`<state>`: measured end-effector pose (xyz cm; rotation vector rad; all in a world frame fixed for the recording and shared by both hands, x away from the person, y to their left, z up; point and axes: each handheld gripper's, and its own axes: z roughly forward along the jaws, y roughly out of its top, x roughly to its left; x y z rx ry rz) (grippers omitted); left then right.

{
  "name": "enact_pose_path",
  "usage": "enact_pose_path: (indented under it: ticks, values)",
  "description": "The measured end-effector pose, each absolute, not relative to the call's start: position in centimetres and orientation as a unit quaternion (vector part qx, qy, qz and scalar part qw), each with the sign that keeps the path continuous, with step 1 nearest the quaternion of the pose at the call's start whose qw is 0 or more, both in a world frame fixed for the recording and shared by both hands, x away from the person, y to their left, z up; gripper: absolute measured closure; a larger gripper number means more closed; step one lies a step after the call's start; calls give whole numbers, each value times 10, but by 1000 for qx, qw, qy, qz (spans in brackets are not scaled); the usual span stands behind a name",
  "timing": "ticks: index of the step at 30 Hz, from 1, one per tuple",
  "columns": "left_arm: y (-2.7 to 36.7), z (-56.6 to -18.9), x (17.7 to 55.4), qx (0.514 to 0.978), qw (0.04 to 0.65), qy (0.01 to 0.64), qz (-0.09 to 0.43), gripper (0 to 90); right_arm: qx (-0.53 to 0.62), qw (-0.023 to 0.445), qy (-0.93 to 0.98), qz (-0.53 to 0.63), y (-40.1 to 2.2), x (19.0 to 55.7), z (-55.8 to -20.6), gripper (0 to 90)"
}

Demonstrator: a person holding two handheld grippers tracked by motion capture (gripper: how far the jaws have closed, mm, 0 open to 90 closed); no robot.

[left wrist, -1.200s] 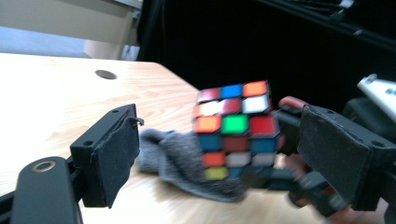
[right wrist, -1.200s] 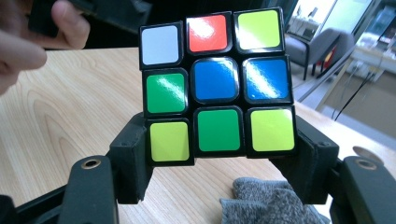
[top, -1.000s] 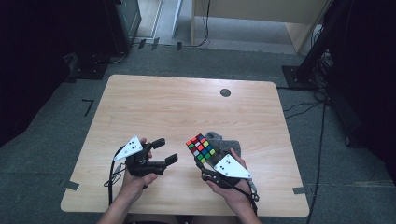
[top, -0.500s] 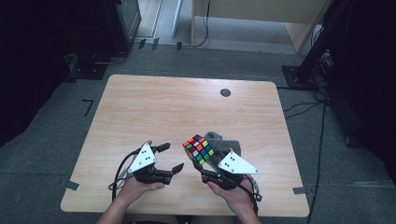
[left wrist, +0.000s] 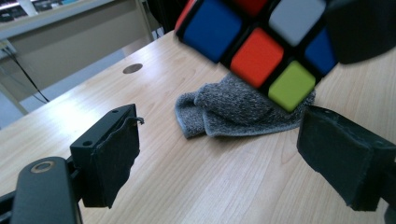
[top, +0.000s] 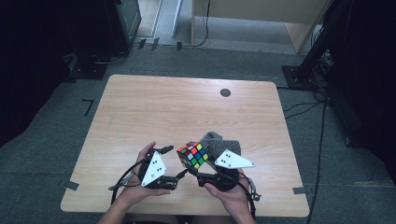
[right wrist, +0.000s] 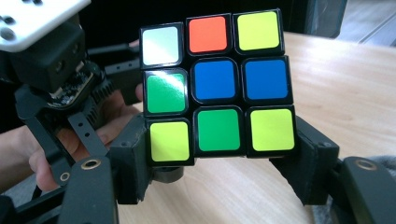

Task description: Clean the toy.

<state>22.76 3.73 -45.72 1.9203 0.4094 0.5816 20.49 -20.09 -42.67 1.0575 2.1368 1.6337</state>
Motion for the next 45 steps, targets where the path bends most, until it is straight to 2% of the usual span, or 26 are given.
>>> enact_pose_path:
  ticks: [8, 14, 17, 21, 27, 30, 37, 45]
  values:
    - [32, -460, 222, 801, 512, 149, 272, 145, 382, 101, 747, 534, -189, 206, -432, 344]
    - [26, -463, 216, 804, 501, 125, 293, 214, 388, 87, 753, 523, -184, 205, -435, 344]
    - [24, -465, 216, 806, 494, 125, 301, 290, 391, 85, 754, 521, -182, 205, -435, 342]
    - [21, -465, 214, 806, 487, 132, 310, 318, 399, 92, 747, 523, -182, 205, -436, 340]
    - [25, -464, 217, 803, 501, 145, 289, 336, 395, 87, 742, 534, -185, 206, -435, 249]
    - [26, -463, 217, 802, 505, 143, 284, 337, 395, 92, 737, 541, -187, 205, -433, 237]
    - [24, -465, 218, 815, 510, 128, 243, 336, 391, 112, 742, 532, -184, 201, -432, 315]
    - [23, -465, 217, 808, 512, 130, 260, 323, 405, 121, 729, 538, -185, 198, -429, 343]
